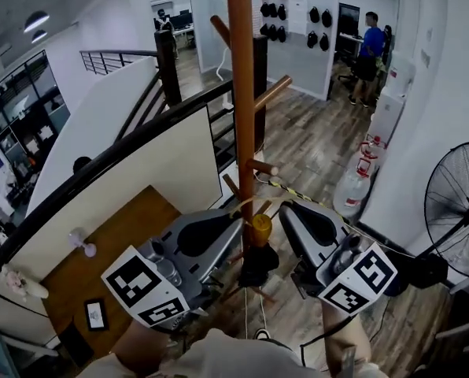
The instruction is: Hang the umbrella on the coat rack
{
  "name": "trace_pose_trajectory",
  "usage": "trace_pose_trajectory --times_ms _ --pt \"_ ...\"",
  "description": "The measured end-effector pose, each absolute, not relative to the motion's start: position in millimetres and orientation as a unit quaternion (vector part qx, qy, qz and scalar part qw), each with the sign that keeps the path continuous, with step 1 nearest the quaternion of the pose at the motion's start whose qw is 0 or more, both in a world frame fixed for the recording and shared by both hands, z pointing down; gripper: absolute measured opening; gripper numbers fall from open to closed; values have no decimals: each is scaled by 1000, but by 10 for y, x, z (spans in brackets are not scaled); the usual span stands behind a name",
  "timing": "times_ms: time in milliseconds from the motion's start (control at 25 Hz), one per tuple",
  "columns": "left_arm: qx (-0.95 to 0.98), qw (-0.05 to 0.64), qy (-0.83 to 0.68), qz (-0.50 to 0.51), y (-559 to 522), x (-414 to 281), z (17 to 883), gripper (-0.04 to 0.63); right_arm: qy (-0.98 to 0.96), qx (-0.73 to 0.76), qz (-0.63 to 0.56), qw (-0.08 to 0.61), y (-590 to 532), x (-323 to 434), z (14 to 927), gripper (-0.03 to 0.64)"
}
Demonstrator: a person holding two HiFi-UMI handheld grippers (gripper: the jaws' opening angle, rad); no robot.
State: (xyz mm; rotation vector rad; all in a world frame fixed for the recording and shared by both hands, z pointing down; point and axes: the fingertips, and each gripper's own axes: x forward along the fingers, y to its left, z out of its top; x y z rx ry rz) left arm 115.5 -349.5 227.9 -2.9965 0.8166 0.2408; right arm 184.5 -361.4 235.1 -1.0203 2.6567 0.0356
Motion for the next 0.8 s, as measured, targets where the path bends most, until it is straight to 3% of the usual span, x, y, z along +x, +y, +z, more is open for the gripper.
trace_pose_trajectory --times_ms 800 --pt "-926 7 370 71 -4146 1348 2354 4 958 -253 2 133 -4401 1946 2463 8"
